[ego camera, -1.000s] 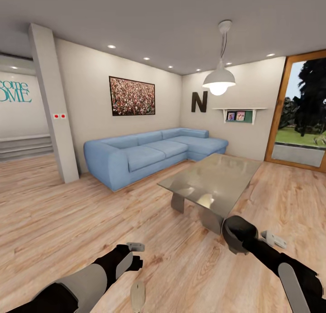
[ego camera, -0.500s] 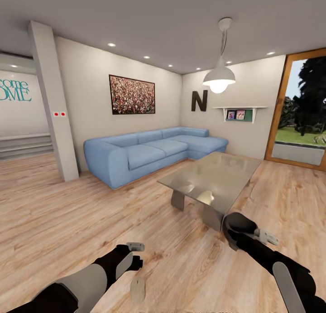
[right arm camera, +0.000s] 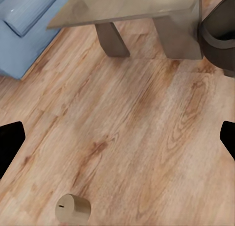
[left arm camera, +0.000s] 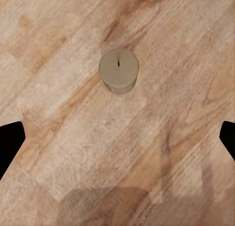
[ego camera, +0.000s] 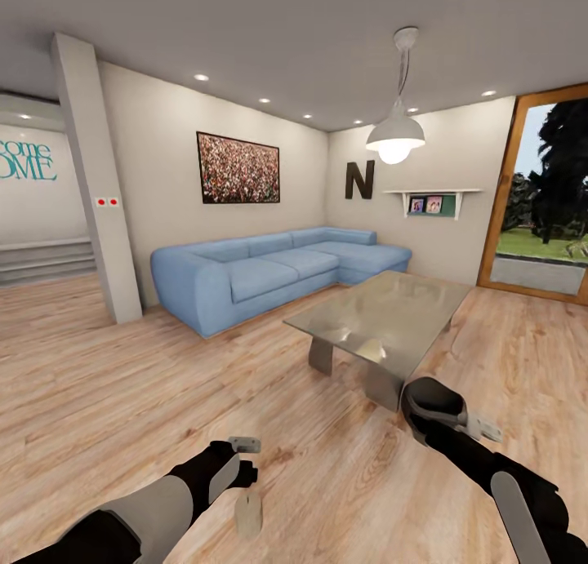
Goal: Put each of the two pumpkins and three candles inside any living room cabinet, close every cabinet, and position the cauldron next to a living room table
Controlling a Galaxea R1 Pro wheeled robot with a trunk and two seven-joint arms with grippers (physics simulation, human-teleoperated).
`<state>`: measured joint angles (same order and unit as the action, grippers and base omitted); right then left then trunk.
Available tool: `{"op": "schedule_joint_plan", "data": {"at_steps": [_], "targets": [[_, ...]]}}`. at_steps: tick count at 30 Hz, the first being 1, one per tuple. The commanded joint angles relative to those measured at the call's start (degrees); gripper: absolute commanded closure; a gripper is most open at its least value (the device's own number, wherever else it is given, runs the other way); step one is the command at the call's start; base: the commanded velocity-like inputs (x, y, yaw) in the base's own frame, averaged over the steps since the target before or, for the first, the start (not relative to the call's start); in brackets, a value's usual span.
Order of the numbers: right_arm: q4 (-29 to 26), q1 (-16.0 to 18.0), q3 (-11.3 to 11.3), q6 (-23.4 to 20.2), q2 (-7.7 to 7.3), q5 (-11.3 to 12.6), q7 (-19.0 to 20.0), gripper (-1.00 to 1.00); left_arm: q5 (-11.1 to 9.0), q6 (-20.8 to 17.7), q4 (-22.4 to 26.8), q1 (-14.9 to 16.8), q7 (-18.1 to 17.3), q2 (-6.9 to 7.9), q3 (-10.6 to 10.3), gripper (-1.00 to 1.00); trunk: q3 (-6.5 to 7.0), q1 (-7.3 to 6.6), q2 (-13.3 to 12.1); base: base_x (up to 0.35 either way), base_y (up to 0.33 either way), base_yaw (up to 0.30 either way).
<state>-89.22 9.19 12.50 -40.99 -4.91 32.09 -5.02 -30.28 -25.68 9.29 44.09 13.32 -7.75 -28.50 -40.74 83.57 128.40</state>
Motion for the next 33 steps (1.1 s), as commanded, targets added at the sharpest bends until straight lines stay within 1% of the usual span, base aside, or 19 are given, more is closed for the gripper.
{"op": "schedule_joint_plan", "data": {"at_steps": [1, 33], "targets": [[-0.1, 0.0, 0.0, -0.2, -0.02, 0.6, -0.5, -1.0, -0.6, -0.2, 0.1, 0.0, 0.4, 0.02, -0.4, -1.0, -0.25, 0.22, 0.4, 0.0, 0.0, 0.0], [0.2, 0.0, -0.2, -0.2, -0.01, 0.6, -0.6, -1.0, -0.5, 0.0, 0.1, 0.0, 0.3, 0.02, -0.5, -1.0, -6.0, 7.24, 13.3, 0.0, 0.0, 0.0]]}}
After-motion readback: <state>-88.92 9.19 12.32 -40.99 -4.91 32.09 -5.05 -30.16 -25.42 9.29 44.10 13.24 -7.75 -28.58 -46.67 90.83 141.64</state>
